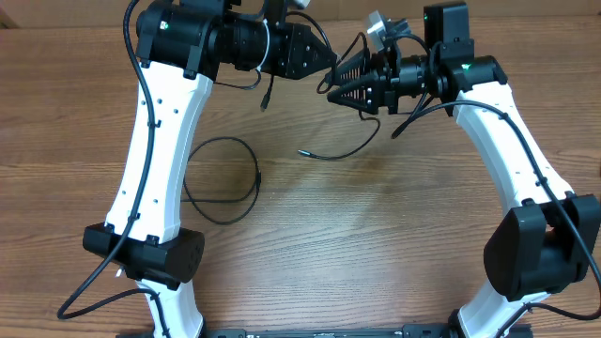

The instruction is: Untangle cables

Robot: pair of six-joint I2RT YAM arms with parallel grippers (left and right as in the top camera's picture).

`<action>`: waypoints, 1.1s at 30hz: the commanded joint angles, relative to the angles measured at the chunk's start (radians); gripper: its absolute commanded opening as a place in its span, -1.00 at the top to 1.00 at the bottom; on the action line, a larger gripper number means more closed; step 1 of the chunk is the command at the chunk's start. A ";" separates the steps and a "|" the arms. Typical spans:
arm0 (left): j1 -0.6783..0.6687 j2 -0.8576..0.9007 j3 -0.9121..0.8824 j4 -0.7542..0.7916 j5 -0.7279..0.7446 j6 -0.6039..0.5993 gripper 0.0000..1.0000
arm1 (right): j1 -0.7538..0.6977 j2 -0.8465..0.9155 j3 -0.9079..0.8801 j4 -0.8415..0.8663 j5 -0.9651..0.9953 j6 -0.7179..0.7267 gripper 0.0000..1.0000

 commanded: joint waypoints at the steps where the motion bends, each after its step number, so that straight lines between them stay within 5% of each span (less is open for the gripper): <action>1: -0.013 0.002 0.004 0.013 -0.037 -0.050 0.92 | -0.006 -0.027 0.004 0.000 -0.045 0.005 0.63; 3: -0.013 0.002 0.004 0.022 -0.071 -0.083 0.92 | -0.006 -0.027 0.004 0.001 -0.045 0.022 0.44; 6: -0.014 0.002 0.004 0.035 -0.072 -0.097 0.92 | -0.006 -0.027 0.004 0.001 -0.045 0.022 0.44; 8: -0.016 0.002 0.004 0.038 -0.072 -0.104 0.92 | -0.006 -0.027 0.004 0.003 -0.046 0.022 0.90; 14: -0.022 0.002 0.004 0.038 -0.082 -0.103 0.90 | -0.008 -0.027 0.004 0.003 -0.063 0.026 0.92; 16: -0.022 0.002 0.004 0.036 -0.082 -0.103 0.58 | -0.015 -0.027 0.004 0.002 -0.059 0.030 0.92; 18: -0.014 0.002 0.004 0.027 -0.081 -0.103 -0.25 | -0.031 -0.027 0.004 0.000 -0.059 0.031 0.92; 19: -0.011 0.002 0.004 0.022 -0.081 -0.102 -0.41 | -0.041 -0.027 0.004 0.000 -0.053 0.037 0.92; 23: -0.001 0.002 0.004 0.005 -0.069 -0.101 -0.55 | -0.092 -0.027 0.004 -0.001 0.032 0.088 0.92; 33: -0.001 0.002 0.004 -0.064 -0.071 -0.044 -0.54 | -0.320 -0.027 0.004 -0.012 0.137 0.109 0.92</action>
